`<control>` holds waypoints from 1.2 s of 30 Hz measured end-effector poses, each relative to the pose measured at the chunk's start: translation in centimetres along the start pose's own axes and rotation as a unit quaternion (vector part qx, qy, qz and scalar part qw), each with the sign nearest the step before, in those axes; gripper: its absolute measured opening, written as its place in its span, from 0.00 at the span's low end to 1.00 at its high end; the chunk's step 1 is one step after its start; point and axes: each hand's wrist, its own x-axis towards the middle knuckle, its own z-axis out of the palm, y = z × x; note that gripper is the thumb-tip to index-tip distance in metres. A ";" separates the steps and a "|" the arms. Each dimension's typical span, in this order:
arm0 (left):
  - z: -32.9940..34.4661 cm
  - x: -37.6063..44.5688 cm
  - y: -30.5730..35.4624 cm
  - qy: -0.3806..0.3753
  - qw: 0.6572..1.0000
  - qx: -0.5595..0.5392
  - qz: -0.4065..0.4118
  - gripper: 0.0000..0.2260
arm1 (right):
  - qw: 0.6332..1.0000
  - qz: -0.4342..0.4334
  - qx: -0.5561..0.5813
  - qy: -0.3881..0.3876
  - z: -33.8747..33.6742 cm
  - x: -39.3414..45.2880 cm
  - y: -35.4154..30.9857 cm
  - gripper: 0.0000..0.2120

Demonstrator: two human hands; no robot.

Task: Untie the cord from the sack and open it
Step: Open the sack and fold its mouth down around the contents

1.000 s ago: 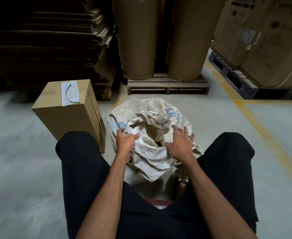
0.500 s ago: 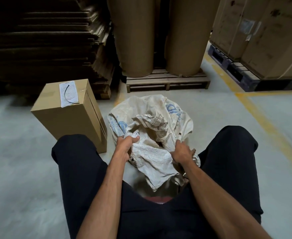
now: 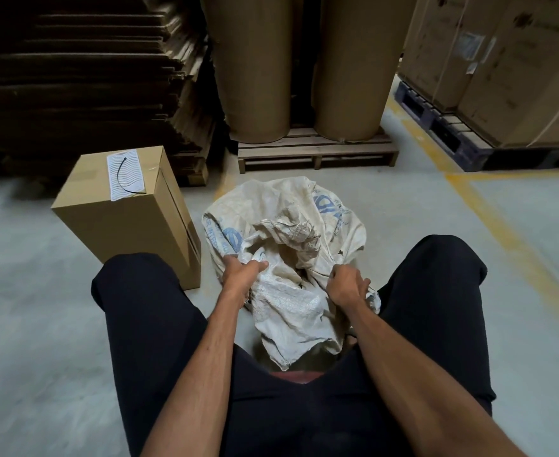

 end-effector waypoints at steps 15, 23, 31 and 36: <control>3.9 -3.4 -0.3 0.022 0.717 0.570 0.401 0.39 | 0.996 -0.076 0.025 0.049 -2.1 -0.9 -1.7 0.06; 3.3 -2.2 -0.2 0.092 0.764 0.570 0.290 0.30 | 0.986 -0.111 0.071 0.102 -4.7 -1.0 -2.0 0.01; 2.9 -2.3 0.6 0.144 0.798 0.468 0.351 0.19 | 0.977 -0.117 0.080 0.159 -6.6 -1.2 -1.9 0.03; 2.2 -2.1 1.5 0.161 0.817 0.392 0.392 0.22 | 0.978 -0.112 0.062 0.165 -7.3 -1.1 -1.8 0.02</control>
